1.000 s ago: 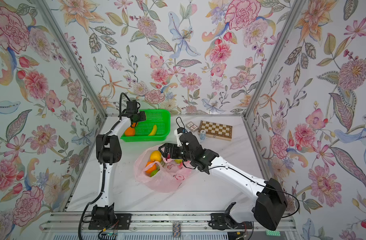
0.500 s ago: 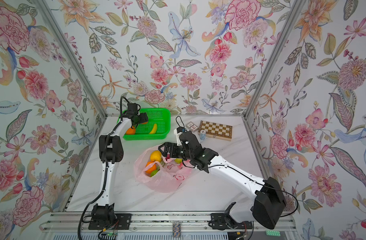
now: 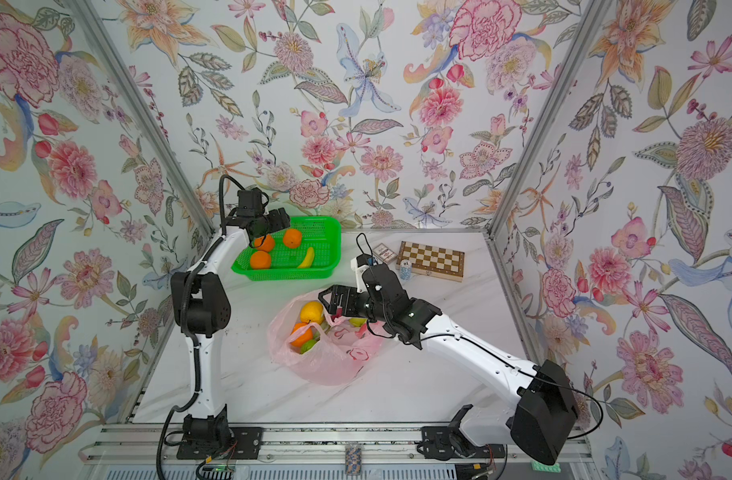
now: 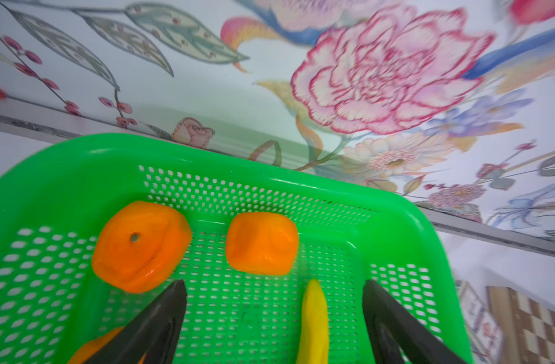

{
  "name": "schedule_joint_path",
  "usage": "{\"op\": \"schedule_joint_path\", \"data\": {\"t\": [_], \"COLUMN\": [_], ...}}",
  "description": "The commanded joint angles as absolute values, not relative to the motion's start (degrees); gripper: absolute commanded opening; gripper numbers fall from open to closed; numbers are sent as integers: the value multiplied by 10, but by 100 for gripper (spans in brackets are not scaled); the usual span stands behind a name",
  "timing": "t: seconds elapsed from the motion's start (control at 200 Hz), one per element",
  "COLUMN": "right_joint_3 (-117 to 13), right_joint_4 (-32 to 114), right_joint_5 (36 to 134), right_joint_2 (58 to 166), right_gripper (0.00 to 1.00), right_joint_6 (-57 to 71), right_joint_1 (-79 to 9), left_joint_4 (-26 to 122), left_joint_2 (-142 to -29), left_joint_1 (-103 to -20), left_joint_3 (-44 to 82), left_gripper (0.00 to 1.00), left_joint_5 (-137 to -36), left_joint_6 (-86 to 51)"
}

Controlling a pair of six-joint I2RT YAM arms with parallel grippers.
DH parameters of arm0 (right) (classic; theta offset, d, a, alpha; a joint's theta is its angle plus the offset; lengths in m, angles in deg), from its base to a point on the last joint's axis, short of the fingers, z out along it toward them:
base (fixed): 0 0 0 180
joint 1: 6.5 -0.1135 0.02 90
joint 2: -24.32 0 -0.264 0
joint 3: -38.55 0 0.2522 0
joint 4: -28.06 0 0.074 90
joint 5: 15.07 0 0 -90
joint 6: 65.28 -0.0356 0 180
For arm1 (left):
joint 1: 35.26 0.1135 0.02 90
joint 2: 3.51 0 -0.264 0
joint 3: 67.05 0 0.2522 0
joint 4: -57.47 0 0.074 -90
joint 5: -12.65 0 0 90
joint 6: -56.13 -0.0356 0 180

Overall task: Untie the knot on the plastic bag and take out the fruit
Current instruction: 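Lower the orange into the green basket and open the left gripper, then bring the left gripper back to the bag while the right gripper reaches inside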

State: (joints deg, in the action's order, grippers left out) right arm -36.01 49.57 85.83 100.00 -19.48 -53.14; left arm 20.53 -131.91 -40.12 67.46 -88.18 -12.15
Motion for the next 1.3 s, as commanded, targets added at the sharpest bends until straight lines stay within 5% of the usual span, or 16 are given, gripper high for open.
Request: {"op": "schedule_joint_path", "data": {"t": [0.0, 0.56, 0.936, 1.291], "right_joint_3": [-342, -310, -295, -337], "right_joint_4": [481, 507, 533, 515], "right_joint_5": [854, 813, 803, 843], "right_joint_2": [987, 1023, 1077, 1158], "right_gripper": [99, 83, 75, 71], "right_joint_6": [-199, -151, -111, -102], "right_joint_1": [-529, -532, -539, -537], "left_joint_4": [229, 237, 141, 272], "left_joint_2": [-1232, -829, -708, -625], "left_joint_1": [-397, -497, -665, -739], "left_joint_3": [625, 268, 133, -78], "left_gripper": [89, 73, 65, 51], "left_joint_5": [-910, -904, -813, -899], "left_joint_6": [-77, -25, -53, 22]}}
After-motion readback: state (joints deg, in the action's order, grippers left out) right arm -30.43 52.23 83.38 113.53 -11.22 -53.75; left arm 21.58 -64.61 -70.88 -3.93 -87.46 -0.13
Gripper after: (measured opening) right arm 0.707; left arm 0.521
